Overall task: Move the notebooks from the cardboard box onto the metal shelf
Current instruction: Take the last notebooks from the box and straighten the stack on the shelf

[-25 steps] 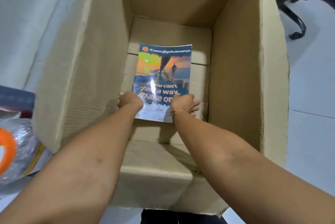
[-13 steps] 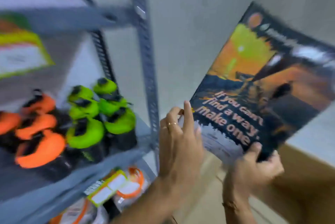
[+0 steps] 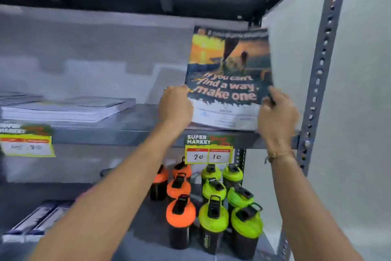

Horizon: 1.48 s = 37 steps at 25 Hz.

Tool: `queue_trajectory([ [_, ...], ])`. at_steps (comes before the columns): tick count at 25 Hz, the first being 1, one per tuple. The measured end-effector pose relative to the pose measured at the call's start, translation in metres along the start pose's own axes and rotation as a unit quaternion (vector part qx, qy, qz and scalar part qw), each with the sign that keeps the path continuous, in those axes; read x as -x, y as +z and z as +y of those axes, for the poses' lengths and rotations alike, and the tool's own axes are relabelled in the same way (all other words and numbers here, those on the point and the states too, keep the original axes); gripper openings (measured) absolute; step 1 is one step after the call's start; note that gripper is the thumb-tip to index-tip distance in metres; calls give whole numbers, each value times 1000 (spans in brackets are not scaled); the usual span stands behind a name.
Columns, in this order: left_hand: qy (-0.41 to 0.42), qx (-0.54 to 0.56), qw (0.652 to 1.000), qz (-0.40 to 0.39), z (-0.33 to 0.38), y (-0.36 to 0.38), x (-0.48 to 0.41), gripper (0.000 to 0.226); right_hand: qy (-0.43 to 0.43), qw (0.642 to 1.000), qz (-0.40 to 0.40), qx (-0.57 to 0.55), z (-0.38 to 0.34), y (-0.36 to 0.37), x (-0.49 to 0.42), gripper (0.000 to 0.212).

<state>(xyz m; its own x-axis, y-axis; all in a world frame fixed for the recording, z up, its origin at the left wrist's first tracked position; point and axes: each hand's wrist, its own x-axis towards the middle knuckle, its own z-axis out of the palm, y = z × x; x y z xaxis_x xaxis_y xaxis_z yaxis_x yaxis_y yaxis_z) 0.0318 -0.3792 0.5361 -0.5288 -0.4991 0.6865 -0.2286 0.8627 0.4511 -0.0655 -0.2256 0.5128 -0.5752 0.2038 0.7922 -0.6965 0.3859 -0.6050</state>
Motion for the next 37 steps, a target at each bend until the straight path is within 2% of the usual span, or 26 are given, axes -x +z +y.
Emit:
queue_trajectory([
  [3, -70, -27, 995, -61, -13, 13, -20, 28, 0, 969, -206, 140, 3, 25, -25, 26],
  [5, -96, -11, 988, -121, -21, 18, -21, 28, 13, 942, -275, 192, 7, 34, -25, 32],
  [8, -107, 60, 982, -146, -25, 11, -17, 27, 32, 949, -260, 175, 11, 34, -23, 40],
  [10, -83, 99, 980, -149, -26, 2, -8, 31, 19, 955, -253, 155, 9, 20, -18, 50],
  [12, -43, 126, 980, -149, -29, -4, 0, 25, -11, 952, -275, 137, 7, 3, -9, 57],
  [14, -20, 117, 981, -154, -33, -5, 2, 22, -41, 940, -312, 136, 6, -6, 1, 51],
  [16, -15, 105, 983, -152, -37, -3, -2, 24, -37, 938, -318, 130, 4, -6, 5, 46],
  [21, -3, 100, 985, -139, -38, -2, -1, 25, -28, 945, -298, 133, 1, -6, 3, 42],
  [25, -13, 105, 992, -69, -37, 1, 6, 30, -14, 956, -263, 127, 5, -9, 3, 40],
  [30, -31, 121, 991, -48, -36, 4, 10, 30, -1, 967, -230, 111, 7, -7, 8, 35],
  [33, -20, 115, 993, -37, -36, 3, 15, 31, 3, 970, -222, 100, 7, -10, 9, 44],
  [37, -11, 98, 995, -28, -39, 3, 18, 35, -1, 970, -227, 88, 9, -17, 7, 42],
])
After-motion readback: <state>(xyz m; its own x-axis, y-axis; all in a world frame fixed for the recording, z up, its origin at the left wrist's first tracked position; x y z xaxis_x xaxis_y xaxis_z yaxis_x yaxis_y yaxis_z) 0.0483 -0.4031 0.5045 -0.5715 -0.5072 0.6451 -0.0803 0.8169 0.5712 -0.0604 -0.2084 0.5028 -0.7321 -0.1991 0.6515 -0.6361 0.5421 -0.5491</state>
